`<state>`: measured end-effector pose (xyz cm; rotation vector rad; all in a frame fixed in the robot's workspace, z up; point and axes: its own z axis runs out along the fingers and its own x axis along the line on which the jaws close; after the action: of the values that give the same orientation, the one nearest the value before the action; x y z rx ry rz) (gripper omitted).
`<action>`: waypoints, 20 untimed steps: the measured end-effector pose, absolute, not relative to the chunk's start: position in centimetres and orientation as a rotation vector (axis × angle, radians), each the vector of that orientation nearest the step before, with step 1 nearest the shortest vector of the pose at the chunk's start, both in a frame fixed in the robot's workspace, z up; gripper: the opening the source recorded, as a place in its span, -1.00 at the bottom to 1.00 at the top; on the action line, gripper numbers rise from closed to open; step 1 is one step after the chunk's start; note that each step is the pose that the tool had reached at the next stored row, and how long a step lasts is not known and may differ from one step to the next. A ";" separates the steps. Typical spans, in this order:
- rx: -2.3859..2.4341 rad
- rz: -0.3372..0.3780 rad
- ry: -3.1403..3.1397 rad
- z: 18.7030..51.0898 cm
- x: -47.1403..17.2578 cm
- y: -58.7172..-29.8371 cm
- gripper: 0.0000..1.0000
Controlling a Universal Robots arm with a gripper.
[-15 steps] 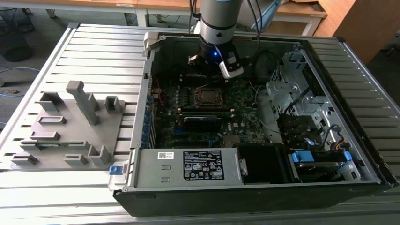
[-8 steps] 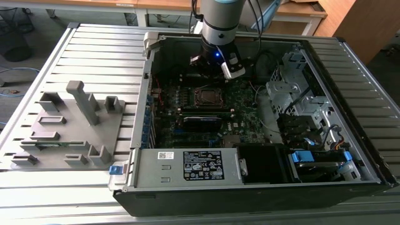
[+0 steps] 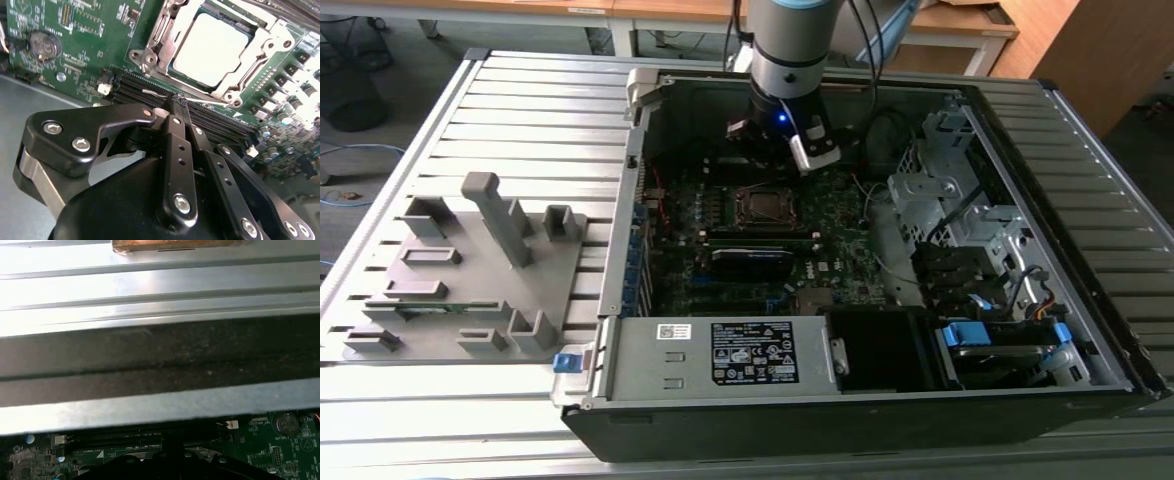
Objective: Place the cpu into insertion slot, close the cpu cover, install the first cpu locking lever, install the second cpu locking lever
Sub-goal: 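Install the first cpu locking lever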
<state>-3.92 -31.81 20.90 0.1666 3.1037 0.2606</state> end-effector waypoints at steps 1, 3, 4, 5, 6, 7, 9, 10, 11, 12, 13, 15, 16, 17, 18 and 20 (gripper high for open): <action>0.193 0.259 3.101 20.9 -3.9 -31.8 -0.79; 0.232 0.256 3.096 20.8 -3.9 -31.8 -0.79; 0.246 0.256 3.094 20.8 -3.9 -31.8 -0.79; 0.255 0.255 3.093 20.8 -3.9 -31.7 -0.79; 0.264 0.255 3.092 20.8 -3.9 -31.6 -0.79; 0.273 0.255 3.091 20.8 -3.9 -31.6 -0.79; 0.286 0.254 3.089 20.7 -3.9 -31.4 -0.79; 0.291 0.254 3.088 20.7 -3.9 -31.4 -0.79; 0.296 0.254 3.087 20.7 -3.9 -31.3 -0.79; 0.302 0.252 3.086 20.7 -3.9 -31.3 -0.79; 0.306 0.249 3.086 20.7 -3.9 -31.3 -0.79; 0.317 0.240 3.084 20.7 -3.9 -31.3 -0.79; 0.326 0.237 3.083 20.6 -3.9 -31.3 -0.79; 0.338 0.234 3.081 20.6 -3.9 -31.3 -0.79; 0.352 0.232 3.079 20.6 -3.9 -31.3 -0.79; 0.386 0.229 3.073 20.5 -3.9 -31.3 -0.79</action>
<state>-3.92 -31.34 20.52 0.3859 3.0729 0.2291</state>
